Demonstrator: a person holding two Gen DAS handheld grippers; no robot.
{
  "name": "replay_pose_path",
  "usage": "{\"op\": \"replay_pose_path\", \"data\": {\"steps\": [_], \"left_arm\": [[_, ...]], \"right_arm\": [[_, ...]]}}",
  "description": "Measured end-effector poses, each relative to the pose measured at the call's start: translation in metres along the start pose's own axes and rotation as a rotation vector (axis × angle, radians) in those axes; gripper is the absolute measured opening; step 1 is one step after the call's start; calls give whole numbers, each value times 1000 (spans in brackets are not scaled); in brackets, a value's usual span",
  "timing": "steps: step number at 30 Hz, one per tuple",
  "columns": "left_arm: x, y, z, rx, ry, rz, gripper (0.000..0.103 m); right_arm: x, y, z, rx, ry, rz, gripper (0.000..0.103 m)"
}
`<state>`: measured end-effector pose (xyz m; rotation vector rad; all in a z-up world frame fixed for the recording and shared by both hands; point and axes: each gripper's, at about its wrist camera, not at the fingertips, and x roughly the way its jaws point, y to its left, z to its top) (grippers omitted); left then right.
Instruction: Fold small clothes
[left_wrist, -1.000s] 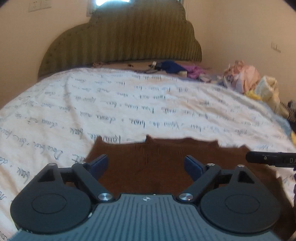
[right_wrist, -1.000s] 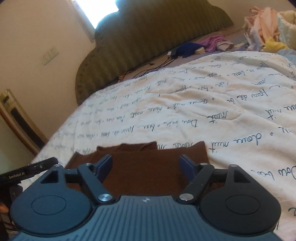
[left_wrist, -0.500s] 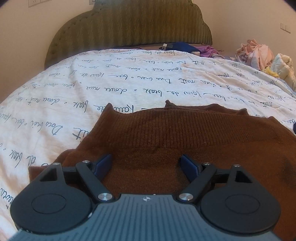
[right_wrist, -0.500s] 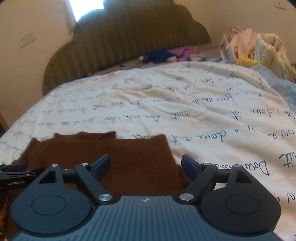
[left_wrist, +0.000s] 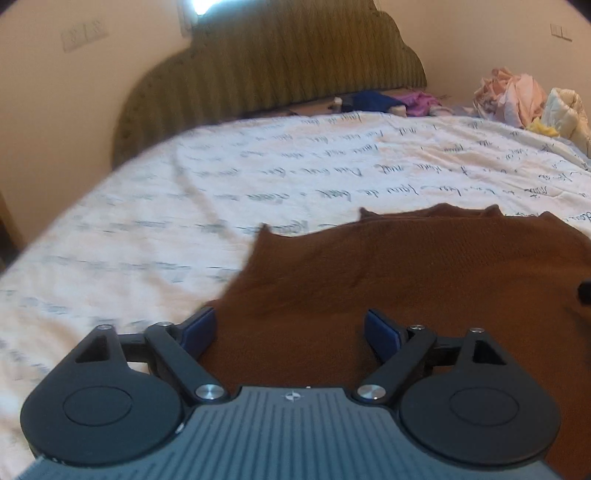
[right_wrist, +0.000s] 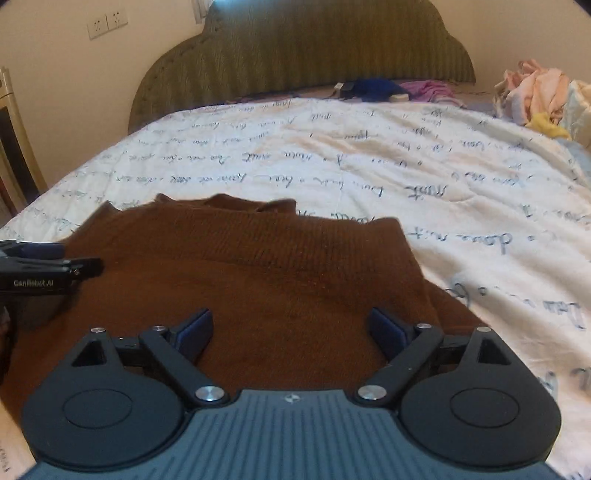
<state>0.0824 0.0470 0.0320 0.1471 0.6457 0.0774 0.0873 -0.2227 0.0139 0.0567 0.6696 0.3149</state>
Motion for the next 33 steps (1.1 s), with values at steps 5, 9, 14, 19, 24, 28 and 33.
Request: {"op": "replay_pose_path", "data": {"steps": [5, 9, 14, 19, 24, 28, 33], "left_arm": [[-13, 9, -29, 92, 39, -11, 96], [-23, 32, -32, -25, 55, -16, 91], [-66, 32, -21, -119, -15, -112, 85], [-34, -6, -33, -71, 93, -155, 88], [-35, -9, -45, -37, 60, -141, 90], [-34, -9, -46, -33, 57, -138, 91], [-34, -11, -47, -29, 54, -128, 92]], "right_arm": [[0, 12, -18, -78, 39, 13, 96], [2, 3, -18, -31, 63, 14, 98], [-30, 11, -7, 0, 3, 57, 98], [2, 15, -20, 7, 99, 8, 98], [-19, 5, -23, 39, 67, -8, 98], [-37, 8, -31, 38, 47, 11, 98], [-31, 5, -48, -9, 59, -19, 98]]}}
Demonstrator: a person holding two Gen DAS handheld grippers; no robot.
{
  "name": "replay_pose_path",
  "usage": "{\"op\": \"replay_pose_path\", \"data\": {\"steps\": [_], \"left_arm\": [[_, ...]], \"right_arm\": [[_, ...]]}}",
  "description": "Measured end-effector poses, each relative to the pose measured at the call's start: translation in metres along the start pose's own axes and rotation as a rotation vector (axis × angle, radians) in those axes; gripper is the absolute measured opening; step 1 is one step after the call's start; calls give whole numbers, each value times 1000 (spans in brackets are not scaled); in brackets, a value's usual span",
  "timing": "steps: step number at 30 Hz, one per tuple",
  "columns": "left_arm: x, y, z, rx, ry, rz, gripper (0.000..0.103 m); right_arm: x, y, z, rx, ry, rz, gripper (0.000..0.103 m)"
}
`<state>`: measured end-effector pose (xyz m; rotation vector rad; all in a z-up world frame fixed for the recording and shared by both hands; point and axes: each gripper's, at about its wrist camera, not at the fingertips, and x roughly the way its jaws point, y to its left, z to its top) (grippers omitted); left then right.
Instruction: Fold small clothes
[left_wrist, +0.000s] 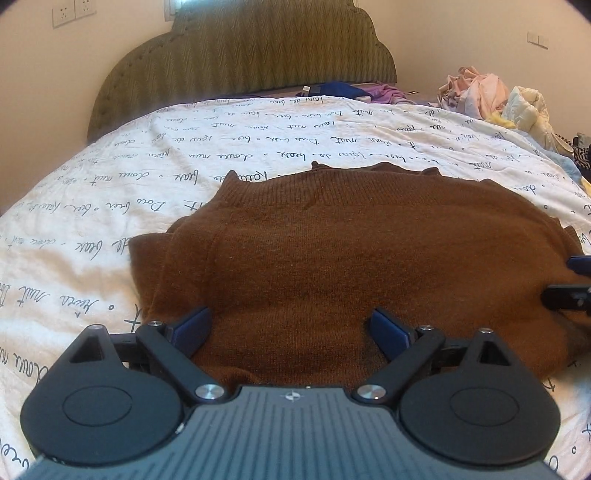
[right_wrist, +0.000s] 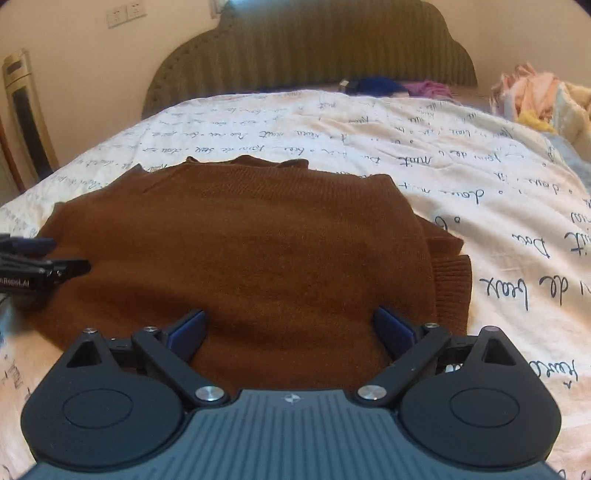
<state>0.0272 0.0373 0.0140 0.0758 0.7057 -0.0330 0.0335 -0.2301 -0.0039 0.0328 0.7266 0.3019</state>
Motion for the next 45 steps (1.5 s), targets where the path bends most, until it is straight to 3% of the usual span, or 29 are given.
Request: {"op": "replay_pose_path", "data": {"steps": [4, 7, 9, 11, 15, 19, 20, 23, 25, 27, 29, 31, 32, 34, 36, 39, 43, 45], "left_arm": [[0, -1, -1, 0, -4, 6, 92], [1, -2, -1, 7, -8, 10, 93], [-2, -1, 0, 6, -7, 12, 93], [-17, 2, 1, -18, -10, 20, 87], [-51, 9, -4, -71, -57, -52, 89], [-30, 7, -25, -27, 33, -47, 91], [-33, 6, -28, -3, 7, -39, 90], [-55, 9, -24, -24, -1, -34, 86], [-70, 16, -24, -65, -26, -54, 89], [-66, 20, -26, -86, 3, -55, 92], [-49, 23, -32, -105, 60, -35, 92], [-46, 22, -35, -85, 45, -10, 94], [-49, 21, -33, -89, 49, -9, 93], [-61, 25, -30, -121, 42, -21, 92], [-72, 33, -30, -166, 36, -24, 93], [-80, 46, -32, -282, 40, 29, 92], [-72, 63, -41, -472, 104, 34, 92], [-69, 62, -41, -489, 99, 47, 94]], "right_arm": [[-25, 14, 5, -30, -75, 18, 98], [0, 8, -9, -63, 31, -36, 99], [-1, -1, -17, -60, -15, -6, 103], [-14, 1, -9, -27, 6, -24, 103], [-42, 1, -8, -14, -66, 11, 103], [-6, -14, -21, 22, 63, -28, 103], [-9, -18, -22, 34, 31, -24, 103], [-24, -24, -13, 103, 58, -16, 103], [-44, -20, -12, 99, 0, 9, 103], [-53, -11, -15, 70, -34, 14, 103], [-43, -6, -17, 48, -2, 10, 103], [-20, -9, -23, 46, 90, -15, 103], [-19, -10, -22, 43, 70, -17, 103], [-27, -11, -15, 77, 78, -3, 103], [-43, -7, -9, 69, 16, 13, 103], [-54, 7, 2, 27, -43, 21, 103], [-36, 20, 12, 16, -24, 53, 103], [-20, 24, 11, -3, 5, 56, 103]]}}
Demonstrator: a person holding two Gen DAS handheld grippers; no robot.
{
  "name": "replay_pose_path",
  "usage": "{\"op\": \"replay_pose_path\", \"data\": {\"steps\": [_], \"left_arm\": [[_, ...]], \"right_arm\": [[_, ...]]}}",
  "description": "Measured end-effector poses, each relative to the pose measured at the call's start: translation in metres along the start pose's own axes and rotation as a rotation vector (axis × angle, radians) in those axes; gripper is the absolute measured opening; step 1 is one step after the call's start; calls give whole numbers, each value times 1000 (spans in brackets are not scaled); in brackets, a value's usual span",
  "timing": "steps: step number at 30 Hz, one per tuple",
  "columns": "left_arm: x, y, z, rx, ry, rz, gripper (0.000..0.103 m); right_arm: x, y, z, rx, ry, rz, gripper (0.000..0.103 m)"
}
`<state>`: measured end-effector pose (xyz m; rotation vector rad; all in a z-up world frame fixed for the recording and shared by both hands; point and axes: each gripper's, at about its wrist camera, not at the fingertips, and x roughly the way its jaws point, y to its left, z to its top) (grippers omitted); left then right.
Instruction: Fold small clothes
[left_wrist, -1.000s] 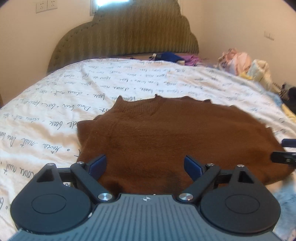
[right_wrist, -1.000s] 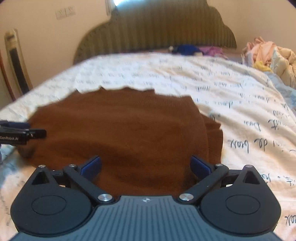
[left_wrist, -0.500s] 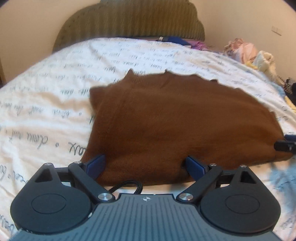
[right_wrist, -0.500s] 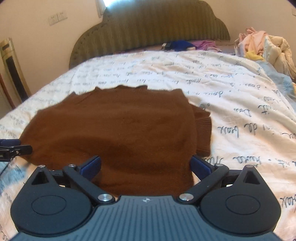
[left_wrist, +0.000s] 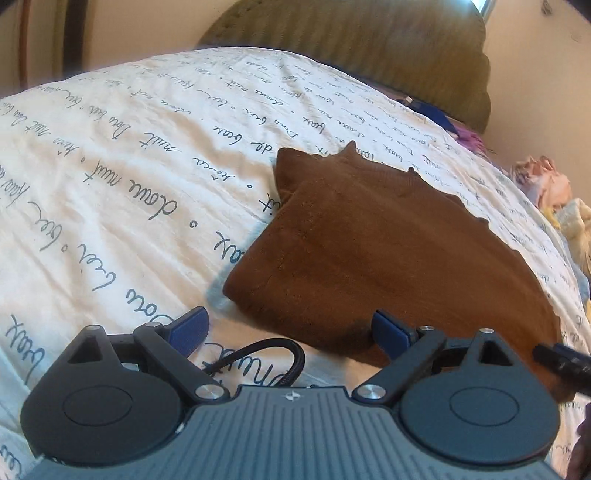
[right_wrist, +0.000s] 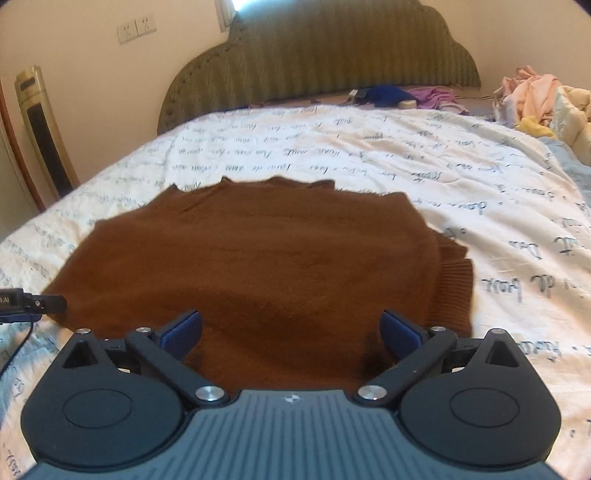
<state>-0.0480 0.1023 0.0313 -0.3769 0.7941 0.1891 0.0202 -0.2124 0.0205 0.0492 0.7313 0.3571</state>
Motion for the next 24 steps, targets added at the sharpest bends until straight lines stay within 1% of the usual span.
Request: {"op": "replay_pose_path", "data": {"steps": [2, 4, 7, 9, 12, 13, 15, 16, 17, 18, 20, 22, 24], "left_arm": [[3, -4, 1, 6, 3, 9, 97], [3, -7, 1, 21, 6, 19, 96], [1, -3, 1, 7, 14, 5, 96], [0, -2, 2, -7, 19, 1, 96], [3, -6, 1, -4, 20, 18, 97], [4, -8, 1, 1, 20, 25, 98], [5, -12, 1, 6, 22, 31, 98], [6, -12, 1, 5, 23, 32, 99], [7, -12, 2, 5, 25, 35, 99], [7, -12, 2, 6, 26, 37, 99], [8, -13, 2, 3, 29, 39, 99], [7, -13, 3, -10, 39, 41, 98], [4, -11, 5, -46, 54, 9, 98]], "right_arm": [[14, 2, -8, -36, 47, -30, 103], [12, 3, -22, -106, 8, -34, 103], [0, -3, -17, -60, 25, -22, 103], [-12, -3, -10, -32, 12, -25, 103], [-24, 4, -5, -53, -37, 12, 103], [-22, 7, -5, -67, -37, 19, 103], [-7, 7, -9, -95, 5, 6, 103], [4, 3, -14, -98, 49, -16, 103], [9, -3, -21, -99, 54, -17, 103], [4, -6, -25, -98, 16, 2, 103], [-3, -10, -22, -66, 22, 16, 103], [-12, -10, -18, -43, 9, 17, 103], [-20, -9, -14, -35, -12, 27, 103]]}}
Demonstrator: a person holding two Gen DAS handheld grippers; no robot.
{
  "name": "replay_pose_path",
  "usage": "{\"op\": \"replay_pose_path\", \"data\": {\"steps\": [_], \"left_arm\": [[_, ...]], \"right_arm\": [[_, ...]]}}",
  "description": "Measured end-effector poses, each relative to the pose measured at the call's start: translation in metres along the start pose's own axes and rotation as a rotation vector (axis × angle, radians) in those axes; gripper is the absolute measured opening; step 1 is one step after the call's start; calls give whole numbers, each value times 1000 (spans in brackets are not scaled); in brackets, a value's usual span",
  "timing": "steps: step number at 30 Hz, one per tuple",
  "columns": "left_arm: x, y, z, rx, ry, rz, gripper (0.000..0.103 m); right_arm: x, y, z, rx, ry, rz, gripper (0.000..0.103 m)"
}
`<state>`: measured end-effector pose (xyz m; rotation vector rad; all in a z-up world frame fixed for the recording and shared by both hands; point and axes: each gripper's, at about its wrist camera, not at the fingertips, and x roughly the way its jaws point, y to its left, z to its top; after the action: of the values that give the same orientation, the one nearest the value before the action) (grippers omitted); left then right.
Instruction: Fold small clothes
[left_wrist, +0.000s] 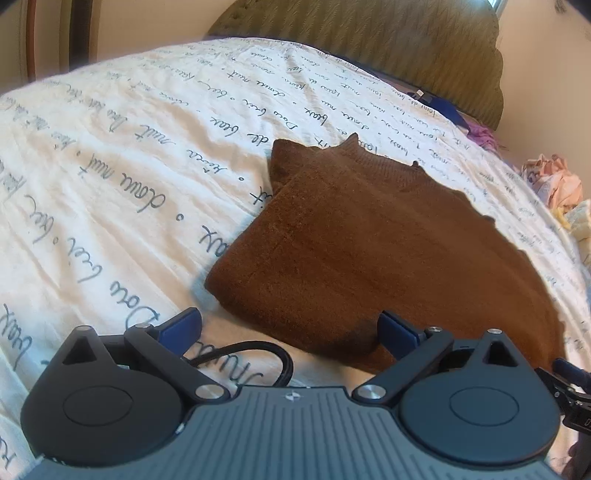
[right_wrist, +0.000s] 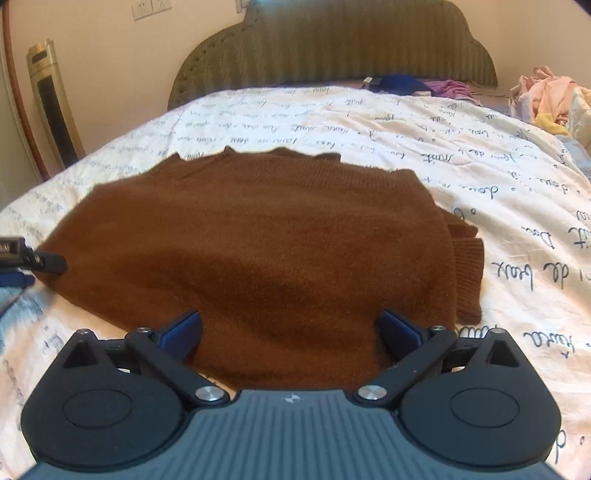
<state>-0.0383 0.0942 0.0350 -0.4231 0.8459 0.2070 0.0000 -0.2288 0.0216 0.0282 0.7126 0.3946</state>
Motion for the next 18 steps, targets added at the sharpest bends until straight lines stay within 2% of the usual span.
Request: {"op": "replay_pose_path", "data": {"steps": [5, 7, 10, 12, 15, 18], "left_arm": [[-4, 24, 6, -264, 80, -199, 98], [-1, 31, 8, -328, 97, -224, 98], [2, 36, 12, -350, 101, -216, 96], [1, 39, 13, -365, 96, -217, 95], [2, 45, 13, -382, 85, -228, 95], [4, 48, 13, -395, 58, -236, 95]], "right_arm": [[-5, 9, 13, -13, -28, 44, 103], [-2, 14, 18, -32, -20, 50, 103], [1, 18, 16, -65, 6, 39, 103], [-7, 12, 13, -41, 5, 45, 103], [-31, -21, 1, 118, -20, 46, 103], [-56, -75, -21, 403, -41, 32, 103]]}}
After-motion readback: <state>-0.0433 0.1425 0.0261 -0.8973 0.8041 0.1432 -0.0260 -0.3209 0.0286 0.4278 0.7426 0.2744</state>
